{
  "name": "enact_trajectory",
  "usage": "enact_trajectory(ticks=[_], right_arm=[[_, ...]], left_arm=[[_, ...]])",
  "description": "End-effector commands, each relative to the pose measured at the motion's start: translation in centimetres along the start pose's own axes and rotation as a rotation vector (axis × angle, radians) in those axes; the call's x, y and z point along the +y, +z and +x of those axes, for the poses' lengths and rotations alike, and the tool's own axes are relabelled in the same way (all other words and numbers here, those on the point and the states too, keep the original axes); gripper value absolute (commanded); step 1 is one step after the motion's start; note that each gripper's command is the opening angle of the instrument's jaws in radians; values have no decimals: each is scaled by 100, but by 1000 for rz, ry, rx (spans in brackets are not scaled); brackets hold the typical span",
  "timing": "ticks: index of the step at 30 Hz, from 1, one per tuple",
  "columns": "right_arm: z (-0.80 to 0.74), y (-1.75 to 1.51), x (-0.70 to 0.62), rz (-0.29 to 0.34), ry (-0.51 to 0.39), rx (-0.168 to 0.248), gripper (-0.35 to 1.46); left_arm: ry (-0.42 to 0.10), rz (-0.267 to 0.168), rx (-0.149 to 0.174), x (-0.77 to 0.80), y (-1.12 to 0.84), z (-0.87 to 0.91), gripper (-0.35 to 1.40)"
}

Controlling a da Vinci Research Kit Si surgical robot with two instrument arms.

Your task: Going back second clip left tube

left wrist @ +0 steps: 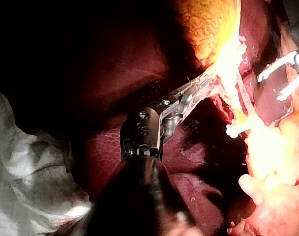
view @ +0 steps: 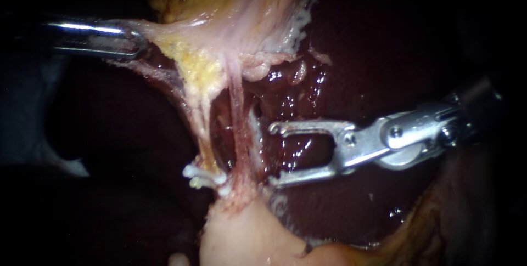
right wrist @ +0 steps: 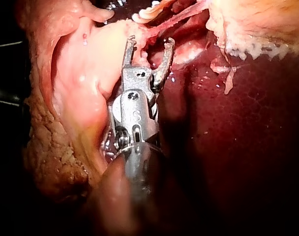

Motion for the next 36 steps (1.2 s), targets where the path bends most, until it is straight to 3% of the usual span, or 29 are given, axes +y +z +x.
enact_trajectory(ticks=[1,8,17,29,36], right_arm=[[1,-5,1,-1,-2,-1,50],[4,-33,4,-5,-18,-5,50],[3,-38,3,-3,-24,-4,50],[3,-40,2,-1,-24,-4,50],[3,-41,1,-1,-24,-4,50]], left_arm=[[0,0,0,0,0,0,-35],[0,1,0,0,1,0,-35],[5,-1,0,-3,11,-8,-35],[24,-15,0,4,70,-41,-35],[27,-16,-4,5,75,-43,-35]])
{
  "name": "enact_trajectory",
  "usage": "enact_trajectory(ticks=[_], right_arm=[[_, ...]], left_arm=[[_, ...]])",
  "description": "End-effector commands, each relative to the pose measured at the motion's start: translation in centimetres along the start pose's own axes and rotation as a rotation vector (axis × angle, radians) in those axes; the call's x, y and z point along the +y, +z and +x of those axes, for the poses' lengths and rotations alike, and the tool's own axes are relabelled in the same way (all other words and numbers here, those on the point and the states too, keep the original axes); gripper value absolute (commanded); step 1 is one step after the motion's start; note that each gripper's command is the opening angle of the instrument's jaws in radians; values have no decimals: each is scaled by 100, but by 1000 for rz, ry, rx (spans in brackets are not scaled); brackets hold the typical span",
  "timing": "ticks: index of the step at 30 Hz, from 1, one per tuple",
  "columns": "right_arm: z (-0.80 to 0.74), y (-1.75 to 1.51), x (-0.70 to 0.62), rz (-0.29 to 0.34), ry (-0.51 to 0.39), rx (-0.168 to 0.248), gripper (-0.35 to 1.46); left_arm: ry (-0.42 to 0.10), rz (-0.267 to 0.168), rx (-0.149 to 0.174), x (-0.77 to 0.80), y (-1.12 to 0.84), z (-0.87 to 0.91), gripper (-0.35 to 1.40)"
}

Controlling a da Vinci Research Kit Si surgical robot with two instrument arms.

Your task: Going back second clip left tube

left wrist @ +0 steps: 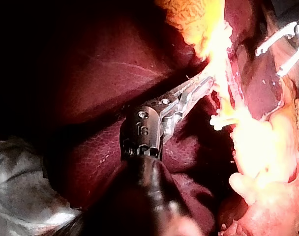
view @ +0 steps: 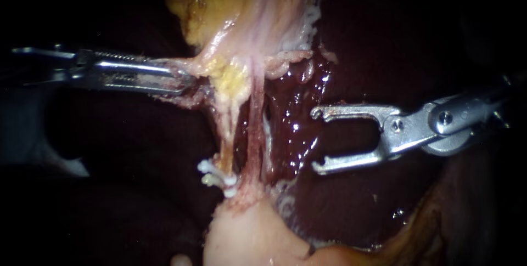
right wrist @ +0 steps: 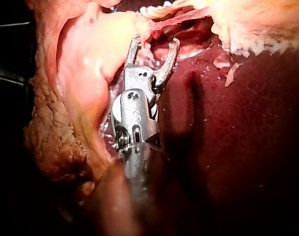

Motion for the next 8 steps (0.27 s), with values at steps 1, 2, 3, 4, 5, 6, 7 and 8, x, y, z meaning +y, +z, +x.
enact_trajectory(ticks=[1,2,3,4,5,6,7,8], right_arm=[[0,0,0,0,0,0,50],[0,0,0,0,0,0,50],[0,0,0,0,0,0,50],[1,0,-1,0,0,0,50],[1,0,-1,0,0,0,50],[1,0,-1,0,0,0,50],[1,0,-1,0,0,0,50],[2,1,-2,0,0,0,50]], left_arm=[[-1,-1,-1,0,-2,2,-35],[-1,-1,-1,0,-2,2,-35],[-1,-1,-1,0,-2,2,-35],[-1,-1,-1,0,-2,2,-35],[-1,-2,-1,0,-2,2,-35],[-1,-2,-1,0,-3,2,-35],[-1,-3,-2,-1,-4,2,-35],[-2,-6,-3,-1,-7,4,-35]])
